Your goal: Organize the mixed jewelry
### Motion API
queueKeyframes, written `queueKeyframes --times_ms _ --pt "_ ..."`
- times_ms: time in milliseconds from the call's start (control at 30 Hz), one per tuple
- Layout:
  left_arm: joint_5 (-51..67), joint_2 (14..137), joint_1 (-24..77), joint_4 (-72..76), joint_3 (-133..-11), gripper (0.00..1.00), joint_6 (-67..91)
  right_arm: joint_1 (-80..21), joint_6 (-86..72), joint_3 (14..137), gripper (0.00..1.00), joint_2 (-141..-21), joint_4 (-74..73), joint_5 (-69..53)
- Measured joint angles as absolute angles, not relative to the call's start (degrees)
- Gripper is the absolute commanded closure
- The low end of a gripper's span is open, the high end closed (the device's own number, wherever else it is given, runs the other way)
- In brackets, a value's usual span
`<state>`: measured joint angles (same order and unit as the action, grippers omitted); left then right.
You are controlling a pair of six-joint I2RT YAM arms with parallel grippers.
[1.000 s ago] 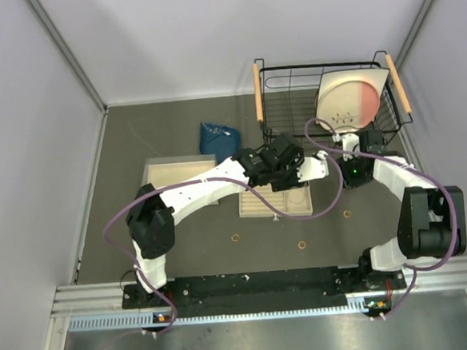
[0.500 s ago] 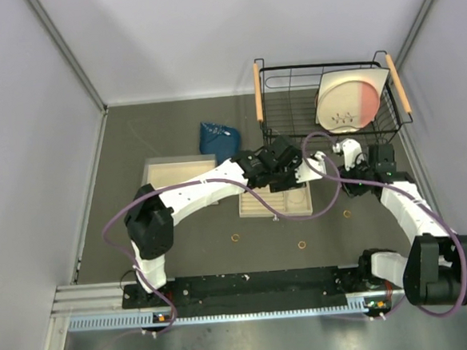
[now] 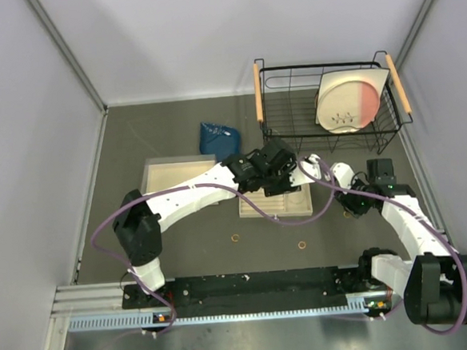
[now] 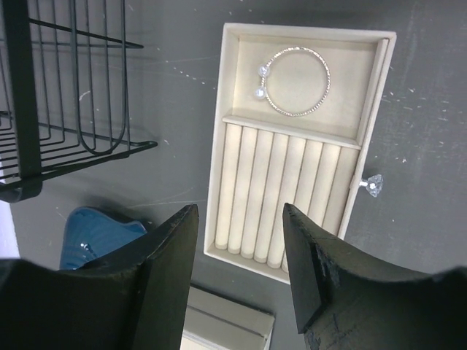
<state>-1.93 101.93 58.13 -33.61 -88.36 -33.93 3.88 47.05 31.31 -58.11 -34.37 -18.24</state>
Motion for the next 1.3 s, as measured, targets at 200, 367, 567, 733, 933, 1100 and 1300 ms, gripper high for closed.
queueKeyframes --times_ms 200,367,567,733,933,1100,1300 --pt "-1.08 101.75 57.63 -34.33 -86.59 0.44 -33.82 3.9 50.98 30.63 0.57 -58.24 -35.42 -18.31" --pt "1.1 100.66 56.64 -34.65 -85.06 0.44 -33.04 3.9 53.06 30.63 0.58 -59.9 -35.35 -19.18" --pt "4.32 97.65 55.77 -34.59 -82.17 0.44 -33.12 3.86 55.05 30.63 0.59 -61.71 -35.03 -20.34" --pt "6.55 95.44 55.51 -34.46 -78.87 0.44 -33.93 3.86 56.47 30.63 0.6 -62.65 -34.81 -20.93" --pt "9.67 93.89 54.48 -33.34 -75.13 0.44 -35.11 3.9 57.69 30.81 0.61 -63.35 -34.74 -21.32" --pt "12.05 92.07 54.33 -32.14 -71.79 0.44 -36.58 3.97 58.78 30.83 0.61 -63.44 -34.79 -22.24" --pt "13.89 91.33 54.3 -30.61 -70.0 0.44 -38.35 5.96 59.42 32.4 0.62 -64.29 -36.21 -25.06"
